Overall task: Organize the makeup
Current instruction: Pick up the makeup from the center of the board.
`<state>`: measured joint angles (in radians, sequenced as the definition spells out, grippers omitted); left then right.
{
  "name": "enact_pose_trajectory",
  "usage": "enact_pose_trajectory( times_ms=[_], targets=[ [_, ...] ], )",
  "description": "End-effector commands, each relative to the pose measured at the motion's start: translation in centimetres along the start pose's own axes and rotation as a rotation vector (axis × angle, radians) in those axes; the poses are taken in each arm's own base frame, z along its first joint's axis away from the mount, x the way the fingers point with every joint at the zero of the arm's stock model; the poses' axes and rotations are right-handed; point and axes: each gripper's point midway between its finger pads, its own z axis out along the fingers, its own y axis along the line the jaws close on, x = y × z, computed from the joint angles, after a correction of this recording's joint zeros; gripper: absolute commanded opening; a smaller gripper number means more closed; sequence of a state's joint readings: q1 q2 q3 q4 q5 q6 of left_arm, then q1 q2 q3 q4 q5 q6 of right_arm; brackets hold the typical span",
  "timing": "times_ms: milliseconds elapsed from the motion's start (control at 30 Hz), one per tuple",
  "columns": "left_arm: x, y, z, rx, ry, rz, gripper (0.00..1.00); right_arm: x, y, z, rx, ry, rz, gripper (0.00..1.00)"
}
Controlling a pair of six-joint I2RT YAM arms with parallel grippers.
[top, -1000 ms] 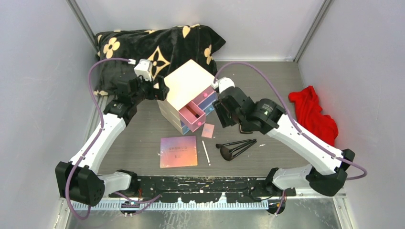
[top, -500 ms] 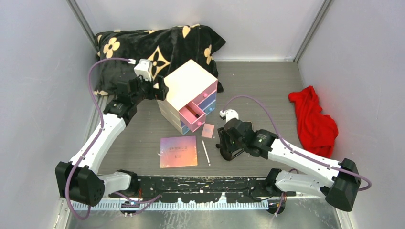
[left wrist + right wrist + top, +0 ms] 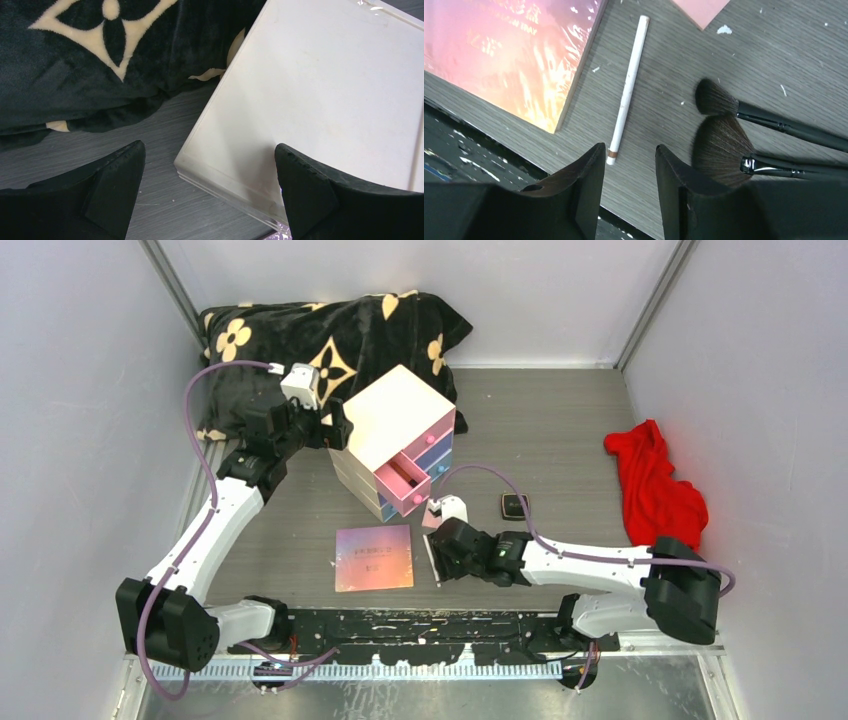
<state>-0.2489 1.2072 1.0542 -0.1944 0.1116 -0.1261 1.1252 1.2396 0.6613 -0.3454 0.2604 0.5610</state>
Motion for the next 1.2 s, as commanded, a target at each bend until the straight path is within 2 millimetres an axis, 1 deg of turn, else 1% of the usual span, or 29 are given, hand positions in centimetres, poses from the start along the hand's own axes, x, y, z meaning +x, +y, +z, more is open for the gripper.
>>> enact_pose_trajectory(
  times_ms=[0, 67, 333, 500, 667, 967, 1033, 1167],
  targets=[
    [0.9, 0.8, 0.0, -0.033, 0.04, 0.026, 1.0, -3.3, 1.5, 0.1, -0.034, -0.14, 0.112, 0.46],
    [1.0, 0.7, -0.1, -0.031, 0.04, 0.026, 1.0, -2.9, 1.5, 0.4, -0.041, -0.131, 0.123, 0.43],
    [1.3, 0.7, 0.1, -0.027, 0.048, 0.022, 1.0, -0.6, 2.8, 2.0, -0.034, -0.067, 0.091, 0.43],
    [1.3, 0.6, 0.0, -0.026, 0.046, 0.023, 1.0, 0.4, 2.8, 2.3, -0.024, -0.053, 0.099, 0.43],
    [1.2, 0.6, 0.0, -0.026, 0.043, 0.022, 1.0, 1.6, 1.9, 2.7, 0.024, -0.037, 0.096, 0.41],
    [1.0, 0.6, -0.1, -0.025, 0.041, 0.023, 1.0, 2.5, 1.9, 3.9, 0.073, -0.012, 0.062, 0.4],
    [1.2, 0.6, 0.0, -0.025, 0.045, 0.024, 1.0, 2.7, 1.7, 4.0, 0.079, -0.009, 0.068, 0.36],
    [1.2, 0.6, 0.0, -0.025, 0.045, 0.023, 1.0, 3.3, 0.9, 3.9, 0.112, 0.002, 0.077, 0.2]
  ],
)
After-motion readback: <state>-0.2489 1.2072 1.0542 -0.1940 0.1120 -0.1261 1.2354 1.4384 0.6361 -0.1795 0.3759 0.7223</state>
